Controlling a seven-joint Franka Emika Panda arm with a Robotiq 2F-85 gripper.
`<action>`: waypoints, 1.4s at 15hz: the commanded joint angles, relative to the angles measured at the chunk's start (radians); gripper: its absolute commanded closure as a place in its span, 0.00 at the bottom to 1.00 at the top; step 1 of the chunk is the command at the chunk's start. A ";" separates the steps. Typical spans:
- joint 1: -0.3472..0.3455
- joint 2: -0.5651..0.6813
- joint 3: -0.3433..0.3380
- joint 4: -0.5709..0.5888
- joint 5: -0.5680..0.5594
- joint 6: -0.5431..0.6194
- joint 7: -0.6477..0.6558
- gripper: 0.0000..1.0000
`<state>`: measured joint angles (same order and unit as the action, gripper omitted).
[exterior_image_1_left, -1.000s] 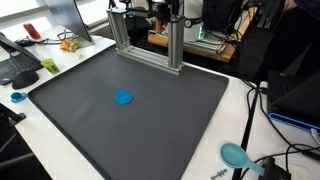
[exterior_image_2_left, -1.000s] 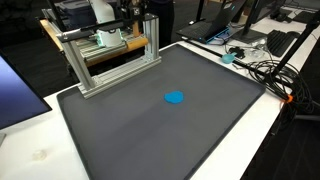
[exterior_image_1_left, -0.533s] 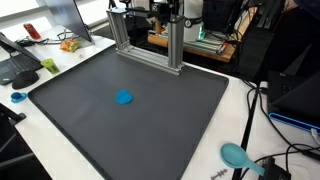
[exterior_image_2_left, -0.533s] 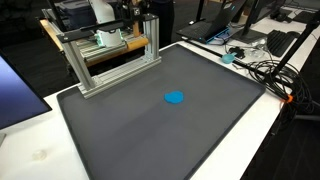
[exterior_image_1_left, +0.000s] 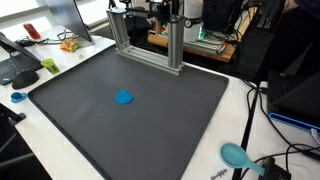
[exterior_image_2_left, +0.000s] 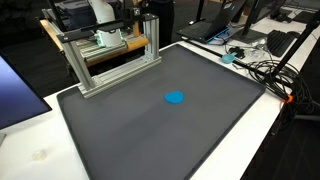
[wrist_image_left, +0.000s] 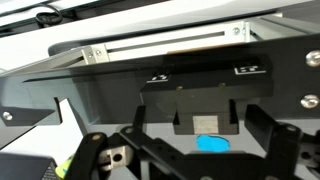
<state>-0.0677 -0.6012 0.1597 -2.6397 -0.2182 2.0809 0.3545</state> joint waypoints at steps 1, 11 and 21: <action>-0.022 -0.010 0.034 0.032 -0.083 -0.046 0.041 0.00; 0.075 -0.024 -0.083 0.095 0.002 0.106 -0.240 0.00; 0.174 0.151 -0.223 0.380 0.286 -0.071 -0.551 0.00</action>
<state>0.0777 -0.5277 -0.0315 -2.3817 -0.0104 2.1191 -0.1248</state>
